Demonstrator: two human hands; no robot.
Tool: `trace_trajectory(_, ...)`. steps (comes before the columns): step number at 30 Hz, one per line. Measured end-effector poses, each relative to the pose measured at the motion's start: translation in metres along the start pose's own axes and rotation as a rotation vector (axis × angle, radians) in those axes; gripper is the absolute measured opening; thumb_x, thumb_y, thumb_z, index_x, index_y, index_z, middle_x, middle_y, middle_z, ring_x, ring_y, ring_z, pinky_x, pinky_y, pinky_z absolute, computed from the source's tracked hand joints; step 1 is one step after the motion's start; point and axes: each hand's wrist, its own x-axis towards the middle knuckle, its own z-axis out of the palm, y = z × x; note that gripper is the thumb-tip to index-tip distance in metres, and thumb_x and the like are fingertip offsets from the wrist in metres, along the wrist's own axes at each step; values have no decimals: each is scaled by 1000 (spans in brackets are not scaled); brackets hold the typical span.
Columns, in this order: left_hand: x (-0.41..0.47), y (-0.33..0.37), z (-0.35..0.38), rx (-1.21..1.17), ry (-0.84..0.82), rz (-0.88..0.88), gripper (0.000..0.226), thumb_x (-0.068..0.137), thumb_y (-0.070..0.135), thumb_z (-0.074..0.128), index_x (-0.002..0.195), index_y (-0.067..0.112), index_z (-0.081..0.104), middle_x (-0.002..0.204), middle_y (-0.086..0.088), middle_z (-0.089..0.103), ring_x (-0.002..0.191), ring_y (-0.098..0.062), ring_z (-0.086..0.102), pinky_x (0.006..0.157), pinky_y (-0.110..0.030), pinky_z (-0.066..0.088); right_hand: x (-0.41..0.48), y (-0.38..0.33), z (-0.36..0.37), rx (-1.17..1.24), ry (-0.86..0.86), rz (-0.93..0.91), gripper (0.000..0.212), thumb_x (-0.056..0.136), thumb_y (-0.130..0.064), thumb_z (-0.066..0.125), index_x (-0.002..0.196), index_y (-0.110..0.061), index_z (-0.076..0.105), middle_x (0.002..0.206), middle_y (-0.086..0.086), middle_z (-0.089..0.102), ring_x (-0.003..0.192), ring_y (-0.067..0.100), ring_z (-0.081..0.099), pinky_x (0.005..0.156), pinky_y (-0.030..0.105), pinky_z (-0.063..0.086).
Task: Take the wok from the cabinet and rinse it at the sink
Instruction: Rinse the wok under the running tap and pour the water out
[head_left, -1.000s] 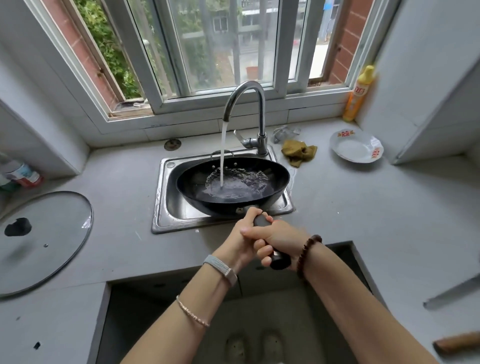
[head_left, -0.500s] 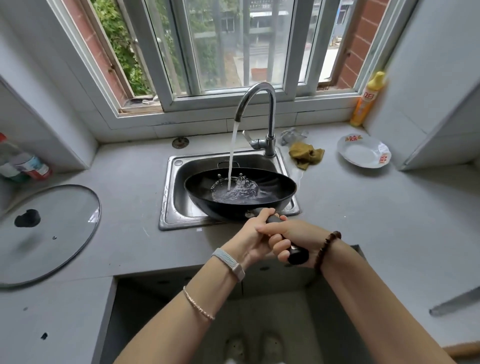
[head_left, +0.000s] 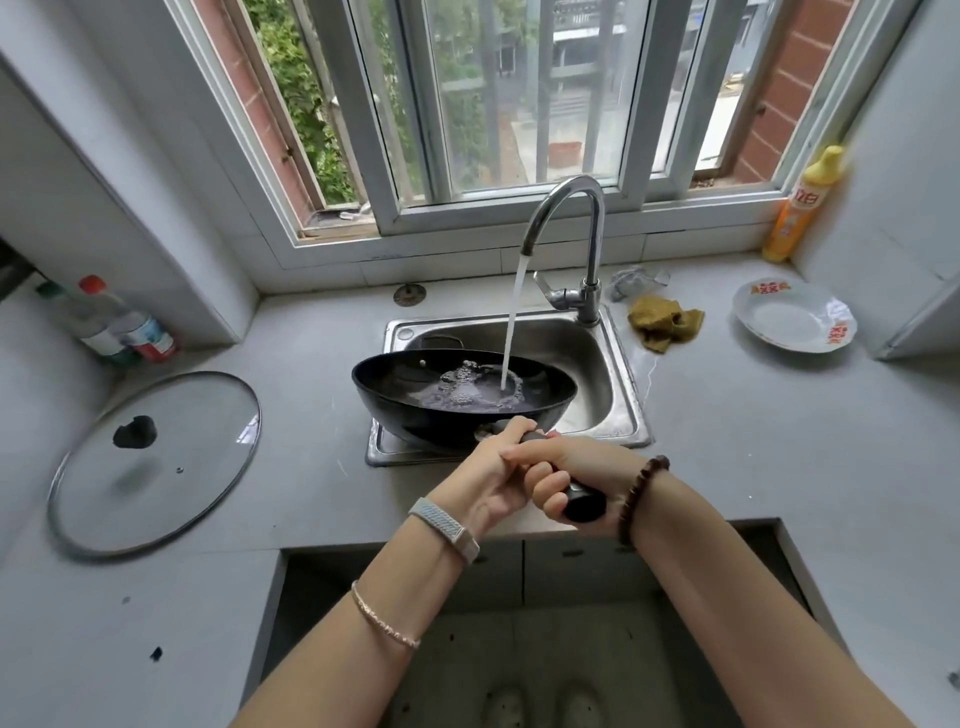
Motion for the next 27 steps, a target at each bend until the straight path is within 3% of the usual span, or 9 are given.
trace_trajectory(4,3,-6,14,-92,-91,-70,26,94,17,49,71,7,54,59,-2,59,54,-10,60,56,-18,53,-9,-9,-7,-142,85,4,21,98,-14,53,79,-17,44,42,-5,40,28,-1,34,28,11,30)
trace_trajectory(8,9,-14,33,-112,-158,-133,28,94,16,49,69,5,54,57,-2,59,46,-9,59,47,-17,51,-24,-16,-22,-161,154,26,21,98,-14,54,80,-16,44,43,-4,41,28,0,34,27,12,30)
trace_trajectory(14,10,-19,49,-58,-238,-177,29,96,18,45,71,6,54,55,-1,60,46,-8,60,48,-16,52,-35,-12,-33,-92,214,-15,22,96,-14,56,78,-17,44,45,-4,42,28,1,36,28,13,32)
trace_trajectory(21,13,-16,37,116,-102,-95,31,95,19,48,64,13,45,56,0,45,48,-9,50,46,-19,48,-32,-6,-28,82,77,-16,23,97,-13,52,76,-17,45,44,-6,38,27,-1,34,26,12,29)
trace_trajectory(27,6,0,19,131,-28,-30,32,93,16,49,62,13,43,53,2,38,38,-6,44,39,-16,41,-20,-11,-13,25,26,6,24,98,-14,52,75,-16,45,42,-6,38,26,0,33,26,11,28)
